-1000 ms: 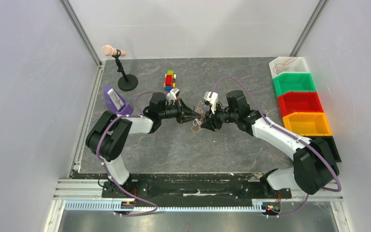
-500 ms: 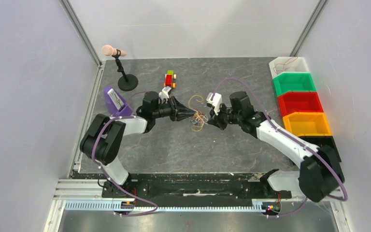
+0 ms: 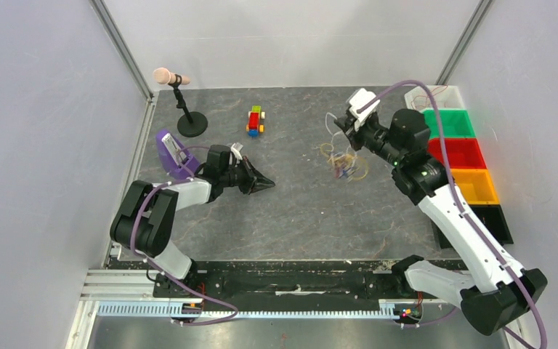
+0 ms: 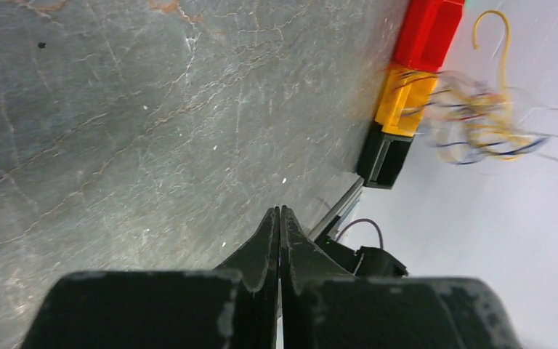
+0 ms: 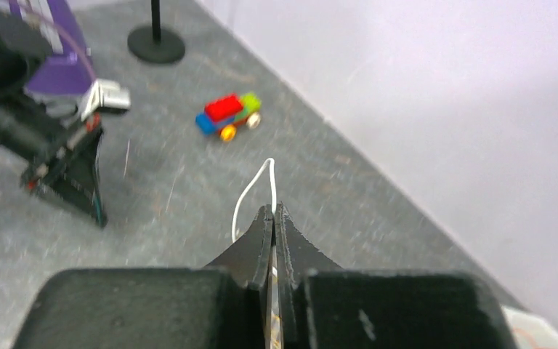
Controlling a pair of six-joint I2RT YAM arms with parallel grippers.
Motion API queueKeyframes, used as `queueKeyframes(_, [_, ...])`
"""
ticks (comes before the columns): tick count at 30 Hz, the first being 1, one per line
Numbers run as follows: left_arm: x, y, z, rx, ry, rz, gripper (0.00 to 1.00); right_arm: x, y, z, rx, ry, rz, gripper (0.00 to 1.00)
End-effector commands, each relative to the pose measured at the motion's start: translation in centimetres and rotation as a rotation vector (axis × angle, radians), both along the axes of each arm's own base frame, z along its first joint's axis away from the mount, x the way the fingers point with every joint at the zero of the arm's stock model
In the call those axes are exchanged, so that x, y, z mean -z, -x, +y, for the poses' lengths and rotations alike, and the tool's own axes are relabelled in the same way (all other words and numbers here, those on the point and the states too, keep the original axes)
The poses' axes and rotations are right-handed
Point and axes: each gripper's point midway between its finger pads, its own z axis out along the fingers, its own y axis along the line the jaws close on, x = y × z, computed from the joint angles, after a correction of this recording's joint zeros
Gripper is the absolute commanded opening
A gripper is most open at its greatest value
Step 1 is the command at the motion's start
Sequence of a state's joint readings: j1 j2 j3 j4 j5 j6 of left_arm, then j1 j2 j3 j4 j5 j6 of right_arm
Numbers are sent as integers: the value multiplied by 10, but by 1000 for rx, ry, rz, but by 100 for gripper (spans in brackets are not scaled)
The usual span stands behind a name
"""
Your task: Untangle the cables
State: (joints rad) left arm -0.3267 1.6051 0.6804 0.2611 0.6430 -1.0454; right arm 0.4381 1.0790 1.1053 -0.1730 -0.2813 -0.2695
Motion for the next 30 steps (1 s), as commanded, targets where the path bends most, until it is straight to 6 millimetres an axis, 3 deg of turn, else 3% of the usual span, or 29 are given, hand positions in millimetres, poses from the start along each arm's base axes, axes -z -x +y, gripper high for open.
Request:
queueKeyframes(1, [-13,1,3,75,-39,-160,6,-88,4,1,-13,-117,-184,0])
queueKeyframes(4, [-65,-8,-8,173,13,-408,52,-101,9,8,-60,-145,-195,0])
queueKeyframes(6, [-104,-17,-10,210,-1,-602,71,-106,11,12,-81,-166,-197,0])
queueKeyframes(11, [-185,-22,-24,290,-76,-1041,74,-114,19,23,-155,-207,-198,0])
queueKeyframes(16, [-227,-31,-48,276,-164,-1323,75,-113,28,41,-264,-282,-175,0])
queueKeyframes(18, [-229,-32,-63,292,-164,-1373,76,-116,28,49,-302,-324,-153,0])
queueKeyframes(21, [-217,-28,-88,343,-166,-1392,76,-127,32,63,-374,-403,-104,0])
queueKeyframes(23, [-191,-34,-98,365,-210,-1341,76,-143,36,67,-407,-453,-110,0])
queueKeyframes(26, [-144,-35,-100,426,-241,-1215,57,-173,35,64,-397,-509,-147,0])
queueKeyframes(30, [-80,-11,-88,487,-267,-1053,58,-224,30,44,-315,-566,-266,0])
